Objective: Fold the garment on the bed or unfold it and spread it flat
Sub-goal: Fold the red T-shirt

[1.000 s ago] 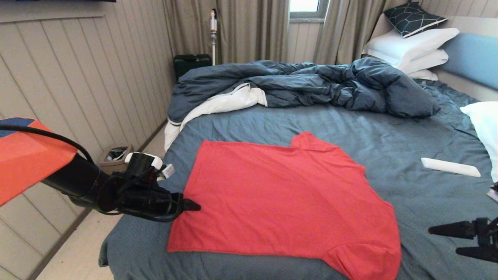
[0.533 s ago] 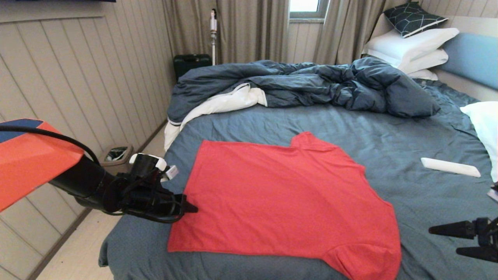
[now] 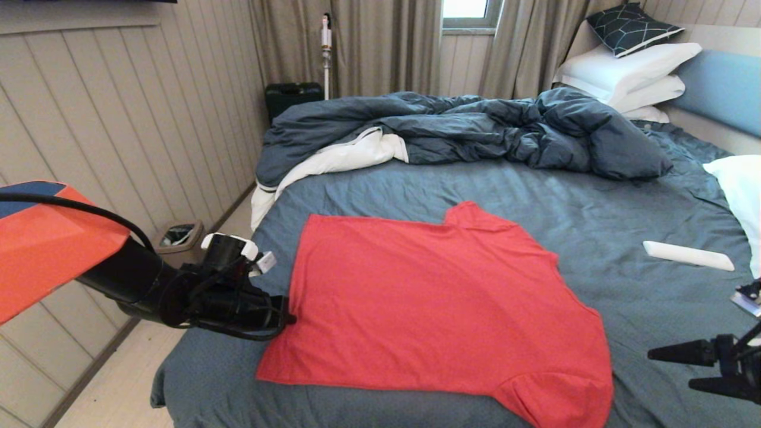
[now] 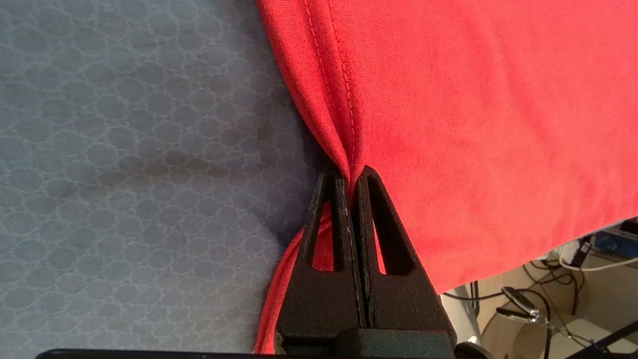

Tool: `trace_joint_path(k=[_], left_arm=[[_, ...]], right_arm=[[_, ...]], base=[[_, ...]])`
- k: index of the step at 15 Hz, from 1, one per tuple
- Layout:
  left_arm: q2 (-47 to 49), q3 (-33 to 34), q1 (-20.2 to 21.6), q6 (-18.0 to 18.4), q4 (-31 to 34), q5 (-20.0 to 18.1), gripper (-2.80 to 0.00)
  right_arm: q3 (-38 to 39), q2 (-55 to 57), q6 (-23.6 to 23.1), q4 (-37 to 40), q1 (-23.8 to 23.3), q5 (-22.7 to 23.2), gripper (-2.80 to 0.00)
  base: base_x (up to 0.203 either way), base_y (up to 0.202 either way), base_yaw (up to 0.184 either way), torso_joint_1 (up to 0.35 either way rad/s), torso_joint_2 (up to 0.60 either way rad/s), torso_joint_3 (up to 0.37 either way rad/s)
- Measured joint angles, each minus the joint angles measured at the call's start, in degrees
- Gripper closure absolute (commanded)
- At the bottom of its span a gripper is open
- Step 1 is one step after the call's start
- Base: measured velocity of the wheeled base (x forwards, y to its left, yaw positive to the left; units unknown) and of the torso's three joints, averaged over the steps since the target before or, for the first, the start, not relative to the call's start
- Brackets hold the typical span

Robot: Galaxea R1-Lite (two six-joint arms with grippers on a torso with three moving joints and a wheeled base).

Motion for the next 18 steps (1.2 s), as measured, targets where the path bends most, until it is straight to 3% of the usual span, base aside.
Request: trace_joint_path(k=[7,14,18], left_arm=[[-0.64,0.5,-0.2,0.0,-0.7,0.14,0.0],[-1.13,1.01,-0.59,-0.17,-1.53,0.16,0.0],[-1.35,1.01,-0.94,-0.17,-1.51,0.22,0.0]], right_arm=[[0.39,5.34,-0.23,-1.94,8.02,-0.26,-2.8],[-1.63,7.74,0.52,-2.27,13.11,-0.37,-2.8],[-4.22,10.72,0.6,-3.09,14.96,-3.45,-2.8]], base=[[0.0,0.0,0.0,0.0,0.0,0.0],[0.0,0.0,0.0,0.0,0.0,0.0],[0.0,0.0,0.0,0.0,0.0,0.0]])
